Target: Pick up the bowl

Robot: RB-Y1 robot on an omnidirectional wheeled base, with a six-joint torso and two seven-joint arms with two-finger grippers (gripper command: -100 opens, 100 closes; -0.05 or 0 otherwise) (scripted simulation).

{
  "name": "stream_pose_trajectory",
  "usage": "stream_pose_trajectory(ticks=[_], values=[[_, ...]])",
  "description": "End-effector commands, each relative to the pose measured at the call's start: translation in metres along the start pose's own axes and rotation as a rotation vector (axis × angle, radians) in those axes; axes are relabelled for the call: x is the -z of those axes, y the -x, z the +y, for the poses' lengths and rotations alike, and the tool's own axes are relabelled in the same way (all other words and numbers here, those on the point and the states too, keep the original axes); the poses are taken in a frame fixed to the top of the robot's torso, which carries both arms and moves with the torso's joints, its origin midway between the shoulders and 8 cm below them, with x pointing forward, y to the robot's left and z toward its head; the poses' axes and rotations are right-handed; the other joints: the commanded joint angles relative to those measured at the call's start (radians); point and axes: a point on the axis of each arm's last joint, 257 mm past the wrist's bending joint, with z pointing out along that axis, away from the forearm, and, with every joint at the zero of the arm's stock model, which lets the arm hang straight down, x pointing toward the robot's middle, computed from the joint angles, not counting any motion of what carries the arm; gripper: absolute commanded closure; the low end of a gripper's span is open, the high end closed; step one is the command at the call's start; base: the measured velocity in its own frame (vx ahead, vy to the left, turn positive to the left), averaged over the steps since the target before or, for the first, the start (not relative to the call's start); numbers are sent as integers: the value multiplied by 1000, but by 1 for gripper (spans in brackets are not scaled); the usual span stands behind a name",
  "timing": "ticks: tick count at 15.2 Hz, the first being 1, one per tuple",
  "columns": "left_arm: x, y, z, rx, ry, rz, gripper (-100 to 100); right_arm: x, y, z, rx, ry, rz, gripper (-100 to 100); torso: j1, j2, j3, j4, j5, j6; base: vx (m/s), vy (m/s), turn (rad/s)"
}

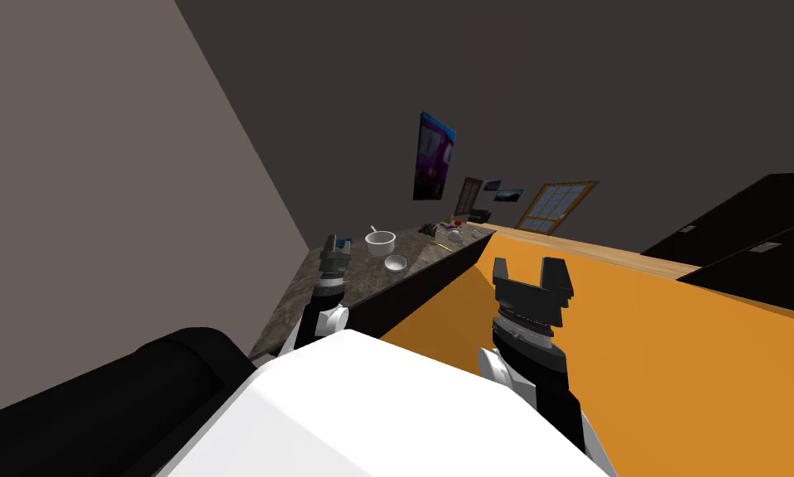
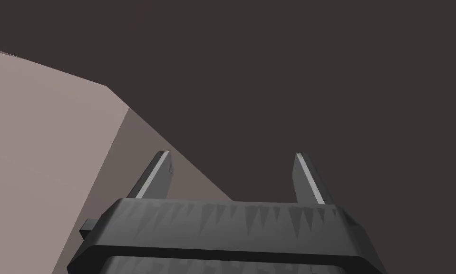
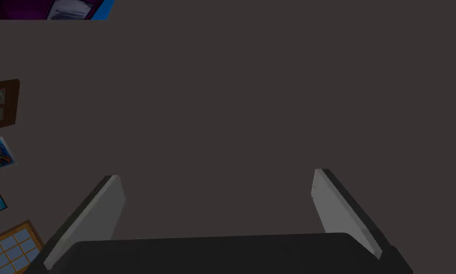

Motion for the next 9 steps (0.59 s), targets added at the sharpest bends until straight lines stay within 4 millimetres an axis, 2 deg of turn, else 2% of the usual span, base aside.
stream_pose_trajectory(ticks=[1,9], values=[[-1,-5,5,-6,18,38,-100,0,0,0,0,0,0,0,0,0,0,0,0,0,0,0,0],[-3,-13,32,-11,124,130,-100,0,0,0,0,0,0,0,-1,-1,-1,0,0,0,9,-16,-18]])
